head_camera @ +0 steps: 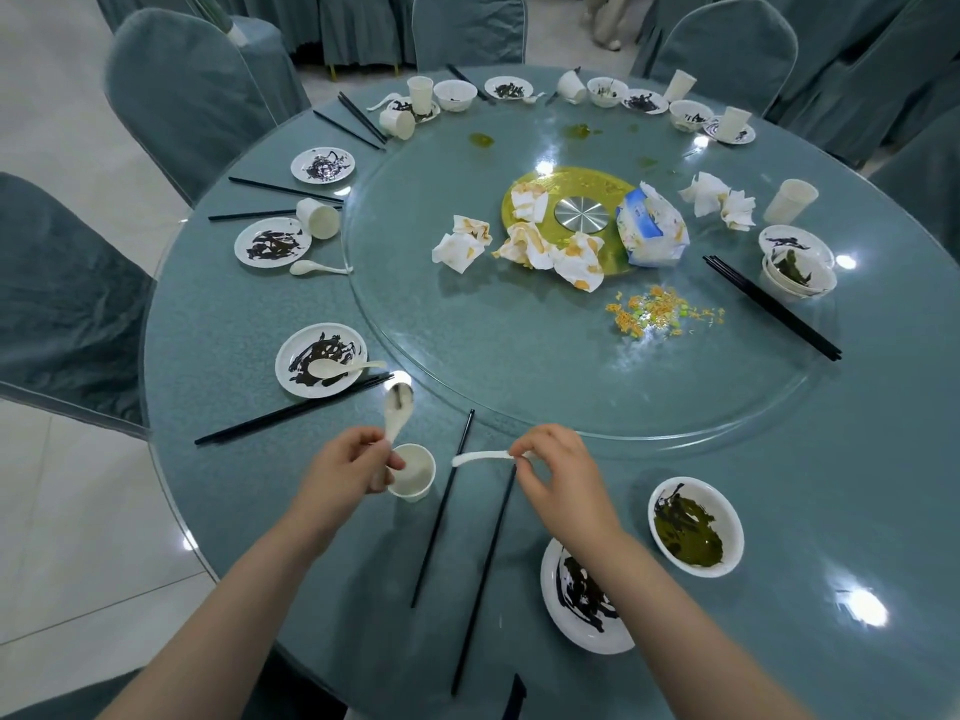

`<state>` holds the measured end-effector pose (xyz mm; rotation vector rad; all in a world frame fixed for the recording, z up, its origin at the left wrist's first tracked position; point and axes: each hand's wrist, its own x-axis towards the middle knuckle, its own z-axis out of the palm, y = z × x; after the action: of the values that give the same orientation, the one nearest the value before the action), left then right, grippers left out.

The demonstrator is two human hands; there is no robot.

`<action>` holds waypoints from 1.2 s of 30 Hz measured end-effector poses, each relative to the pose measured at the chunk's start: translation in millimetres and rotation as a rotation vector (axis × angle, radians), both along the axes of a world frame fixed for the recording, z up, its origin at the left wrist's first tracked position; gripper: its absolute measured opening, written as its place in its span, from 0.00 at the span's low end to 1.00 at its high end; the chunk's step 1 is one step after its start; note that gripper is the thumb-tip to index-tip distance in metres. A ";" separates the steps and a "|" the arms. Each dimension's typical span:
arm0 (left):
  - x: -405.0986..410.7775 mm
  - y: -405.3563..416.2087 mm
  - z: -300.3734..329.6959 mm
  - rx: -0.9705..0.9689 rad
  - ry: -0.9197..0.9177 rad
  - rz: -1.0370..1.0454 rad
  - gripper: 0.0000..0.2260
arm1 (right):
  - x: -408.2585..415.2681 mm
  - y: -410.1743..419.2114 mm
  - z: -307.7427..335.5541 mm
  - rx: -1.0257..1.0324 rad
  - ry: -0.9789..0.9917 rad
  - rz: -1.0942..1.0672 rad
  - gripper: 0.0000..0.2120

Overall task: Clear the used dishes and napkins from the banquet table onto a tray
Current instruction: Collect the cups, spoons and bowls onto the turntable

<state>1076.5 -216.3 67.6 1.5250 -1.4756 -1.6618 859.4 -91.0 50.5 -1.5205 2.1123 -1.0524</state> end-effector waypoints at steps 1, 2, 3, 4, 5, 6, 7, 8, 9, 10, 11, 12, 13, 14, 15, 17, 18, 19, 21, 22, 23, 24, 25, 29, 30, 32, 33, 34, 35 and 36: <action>-6.8 6.6 3.9 0.053 0.035 -0.039 0.03 | 3.2 -3.6 5.7 -0.032 -0.003 0.021 0.07; -12.8 11.7 5.8 0.097 0.052 -0.075 0.03 | 5.9 -6.9 10.3 -0.060 -0.001 0.043 0.06; -17.5 15.8 6.4 0.130 0.055 -0.107 0.03 | 8.4 -9.6 14.2 -0.087 0.008 0.062 0.05; -21.4 18.8 6.5 0.150 0.053 -0.136 0.04 | 10.2 -12.0 17.1 -0.113 0.015 0.071 0.05; -25.0 21.3 7.1 0.161 0.048 -0.153 0.04 | 11.3 -13.8 19.0 -0.136 0.017 0.068 0.05; -27.3 22.9 7.0 0.164 0.039 -0.156 0.04 | 11.7 -15.3 20.6 -0.151 0.011 0.050 0.05; -28.6 23.9 6.2 0.164 0.027 -0.150 0.04 | 11.4 -16.2 21.7 -0.158 -0.001 0.023 0.05; -28.9 24.3 5.0 0.161 0.013 -0.141 0.05 | 10.1 -16.2 23.0 -0.156 -0.016 -0.006 0.07; -28.4 24.4 3.4 0.159 -0.005 -0.137 0.05 | 8.1 -15.5 24.2 -0.149 -0.030 -0.034 0.10; -27.8 24.4 2.4 0.160 -0.018 -0.137 0.05 | 5.6 -14.5 25.5 -0.145 -0.041 -0.058 0.12; -26.5 24.3 0.3 0.161 -0.026 -0.142 0.06 | 3.1 -13.2 26.9 -0.150 -0.053 -0.076 0.15; -25.6 24.4 -1.4 0.160 -0.030 -0.153 0.06 | 1.1 -12.2 28.4 -0.157 -0.071 -0.086 0.17; -25.2 24.8 -1.9 0.154 -0.033 -0.174 0.06 | 0.4 -11.7 30.0 -0.154 -0.097 -0.087 0.18; -25.6 25.3 -2.0 0.150 -0.029 -0.204 0.06 | 1.1 -12.3 31.6 -0.141 -0.128 -0.080 0.18; -26.4 26.2 -1.4 0.152 -0.018 -0.240 0.06 | 3.3 -13.3 33.0 -0.123 -0.160 -0.070 0.19; -30.3 29.4 0.9 0.175 0.031 -0.313 0.07 | 9.7 -15.3 33.7 -0.104 -0.218 -0.062 0.20; -32.6 31.1 2.4 0.188 0.059 -0.344 0.08 | 12.3 -15.8 33.2 -0.100 -0.242 -0.062 0.21; -34.5 32.9 4.3 0.196 0.083 -0.367 0.08 | 13.9 -16.1 32.3 -0.095 -0.257 -0.063 0.20; -37.2 34.8 7.6 0.202 0.118 -0.380 0.08 | 13.9 -16.5 30.2 -0.095 -0.268 -0.069 0.18; -37.6 35.1 8.9 0.199 0.124 -0.377 0.08 | 13.4 -16.8 29.5 -0.101 -0.275 -0.070 0.18; -37.6 34.8 9.7 0.191 0.119 -0.373 0.08 | 12.9 -16.9 29.5 -0.109 -0.285 -0.070 0.18; -37.3 34.1 9.2 0.177 0.106 -0.369 0.08 | 12.6 -16.9 29.9 -0.118 -0.294 -0.069 0.19; -36.6 33.2 8.3 0.153 0.084 -0.369 0.08 | 12.6 -17.3 30.7 -0.124 -0.302 -0.070 0.19; -33.8 30.3 6.7 0.092 0.040 -0.410 0.07 | 11.7 -21.6 32.7 -0.132 -0.351 -0.080 0.17; -33.9 30.5 7.3 0.095 0.049 -0.426 0.08 | 12.2 -23.3 32.7 -0.132 -0.348 -0.075 0.17; -34.1 32.5 10.0 0.102 0.066 -0.447 0.08 | 14.3 -26.3 30.7 -0.139 -0.331 -0.079 0.15; -34.3 33.3 11.5 0.105 0.078 -0.445 0.08 | 15.1 -27.9 29.2 -0.144 -0.320 -0.092 0.14; -34.2 33.6 11.8 0.103 0.087 -0.437 0.08 | 15.5 -29.4 27.3 -0.150 -0.306 -0.106 0.12; -34.0 33.7 12.8 0.101 0.098 -0.428 0.08 | 15.5 -31.1 25.4 -0.151 -0.288 -0.121 0.11; -33.4 33.5 12.8 0.099 0.112 -0.422 0.08 | 15.2 -32.7 23.3 -0.146 -0.269 -0.129 0.10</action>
<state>1043.1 -182.8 80.5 1.1989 -1.7642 -2.0461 874.6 -123.7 73.9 -1.2333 2.0032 -1.3990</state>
